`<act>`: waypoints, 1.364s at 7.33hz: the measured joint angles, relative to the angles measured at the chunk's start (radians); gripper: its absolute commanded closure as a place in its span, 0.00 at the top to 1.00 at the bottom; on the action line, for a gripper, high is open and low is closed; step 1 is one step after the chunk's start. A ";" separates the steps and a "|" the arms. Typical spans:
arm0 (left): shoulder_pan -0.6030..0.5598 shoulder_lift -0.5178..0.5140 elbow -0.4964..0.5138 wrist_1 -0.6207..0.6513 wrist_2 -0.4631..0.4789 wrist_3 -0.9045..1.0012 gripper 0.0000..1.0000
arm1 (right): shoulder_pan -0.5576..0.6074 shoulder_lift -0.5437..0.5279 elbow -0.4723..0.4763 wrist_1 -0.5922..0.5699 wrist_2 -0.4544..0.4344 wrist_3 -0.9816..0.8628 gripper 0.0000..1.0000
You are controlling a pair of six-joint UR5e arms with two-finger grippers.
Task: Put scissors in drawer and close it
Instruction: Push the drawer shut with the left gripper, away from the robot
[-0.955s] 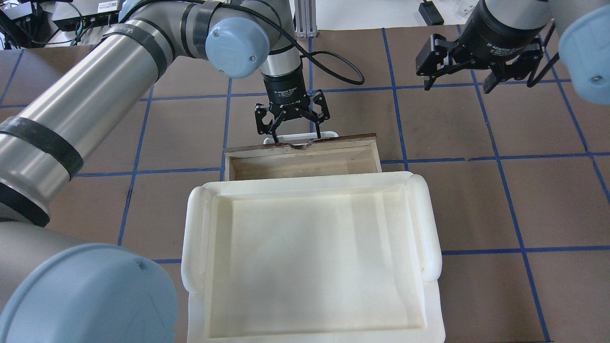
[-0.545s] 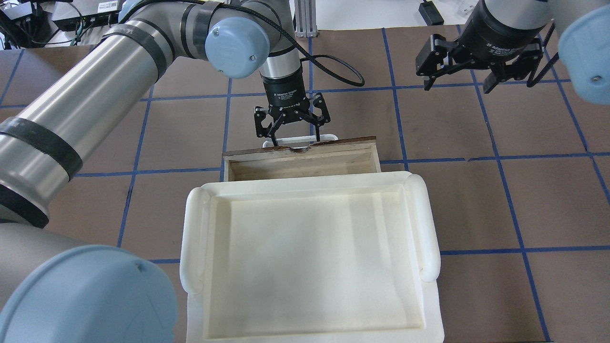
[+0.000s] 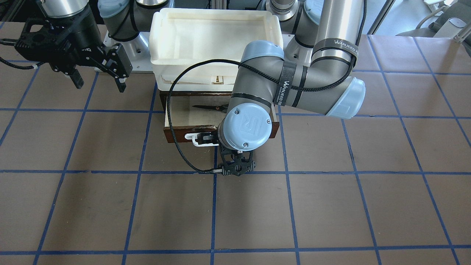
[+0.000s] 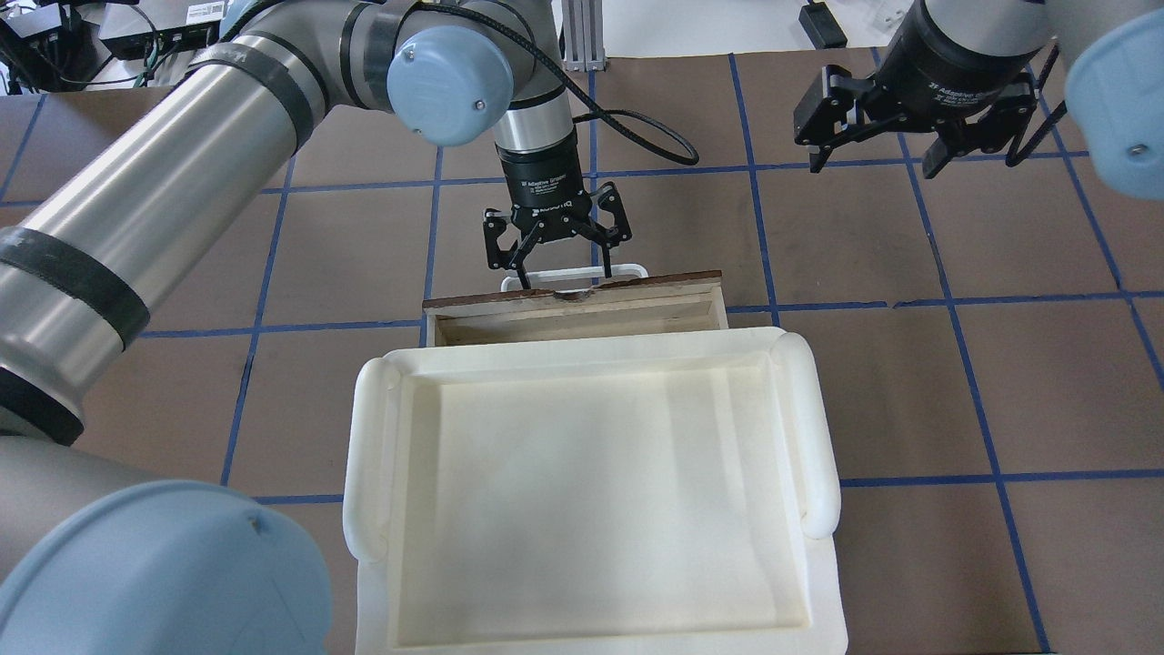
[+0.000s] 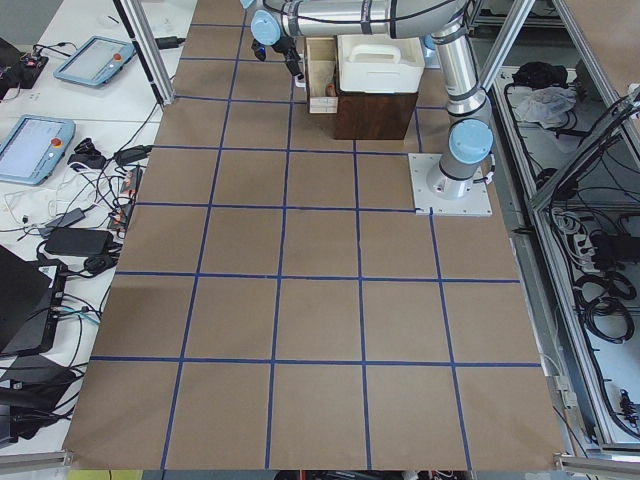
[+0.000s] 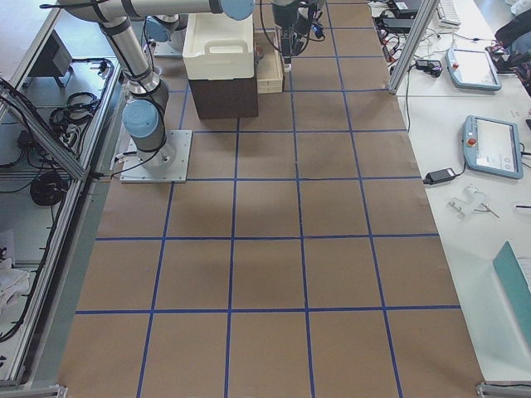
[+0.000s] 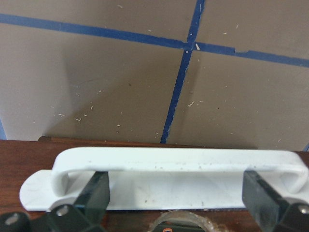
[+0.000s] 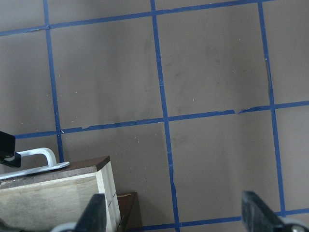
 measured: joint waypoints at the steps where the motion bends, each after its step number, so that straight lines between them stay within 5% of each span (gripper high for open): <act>1: -0.003 0.001 -0.006 -0.005 -0.004 0.000 1.00 | 0.000 0.000 0.000 0.000 0.000 0.000 1.00; 10: -0.024 0.036 -0.055 -0.091 -0.036 0.001 1.00 | 0.000 0.000 0.000 -0.001 0.001 -0.001 1.00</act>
